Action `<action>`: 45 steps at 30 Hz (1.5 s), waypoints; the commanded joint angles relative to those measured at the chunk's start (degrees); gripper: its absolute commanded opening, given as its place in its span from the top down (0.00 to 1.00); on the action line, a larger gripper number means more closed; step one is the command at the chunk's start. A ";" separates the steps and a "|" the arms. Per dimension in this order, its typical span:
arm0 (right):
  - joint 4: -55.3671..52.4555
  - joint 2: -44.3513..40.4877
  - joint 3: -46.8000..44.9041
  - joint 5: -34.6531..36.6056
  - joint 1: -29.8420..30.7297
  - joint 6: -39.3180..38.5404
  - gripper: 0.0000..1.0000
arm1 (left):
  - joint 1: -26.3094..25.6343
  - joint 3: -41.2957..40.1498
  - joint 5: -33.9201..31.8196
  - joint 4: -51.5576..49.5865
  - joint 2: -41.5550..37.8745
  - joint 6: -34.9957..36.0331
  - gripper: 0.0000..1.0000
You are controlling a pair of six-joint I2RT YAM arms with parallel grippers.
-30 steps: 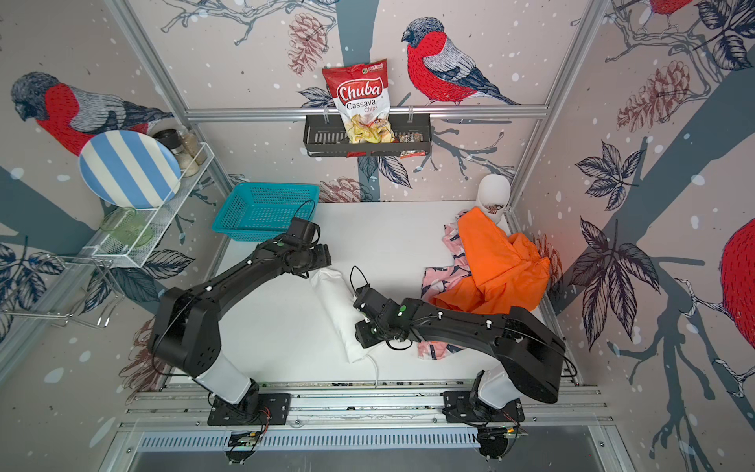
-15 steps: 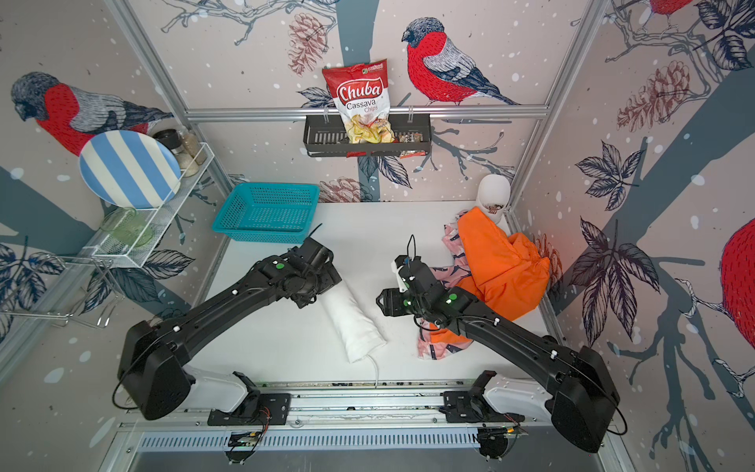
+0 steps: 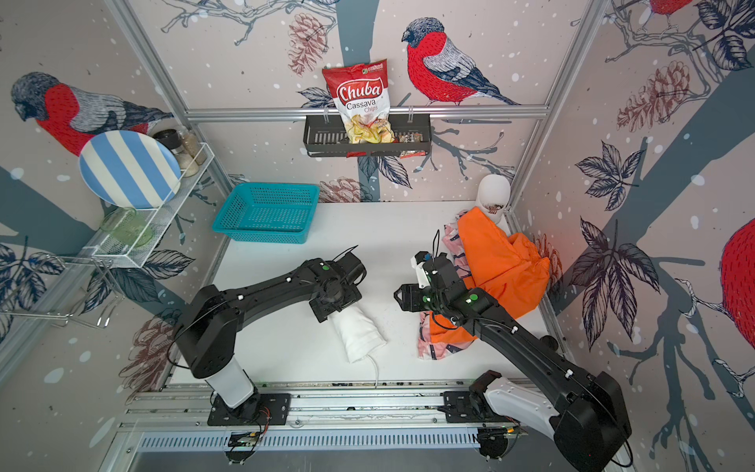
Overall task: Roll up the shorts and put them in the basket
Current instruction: Roll the shorts at the center of the board, then pick up the shorts at the center of the board.
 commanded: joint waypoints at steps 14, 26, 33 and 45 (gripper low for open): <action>-0.79 -0.49 -1.29 -2.21 -2.26 -2.17 0.37 | 0.02 0.61 0.93 2.48 6.28 4.12 0.36; -2.66 -2.64 -0.30 -1.02 -2.52 -2.04 0.41 | 1.33 1.00 -1.71 1.38 -1.80 6.47 1.00; -3.94 -2.03 2.52 -0.06 -2.61 -2.05 0.42 | 8.73 7.47 -5.81 -0.25 -10.15 12.57 1.00; -3.23 2.03 6.09 -0.33 -2.39 -0.45 0.45 | 31.15 28.40 2.98 16.14 -4.12 30.89 1.00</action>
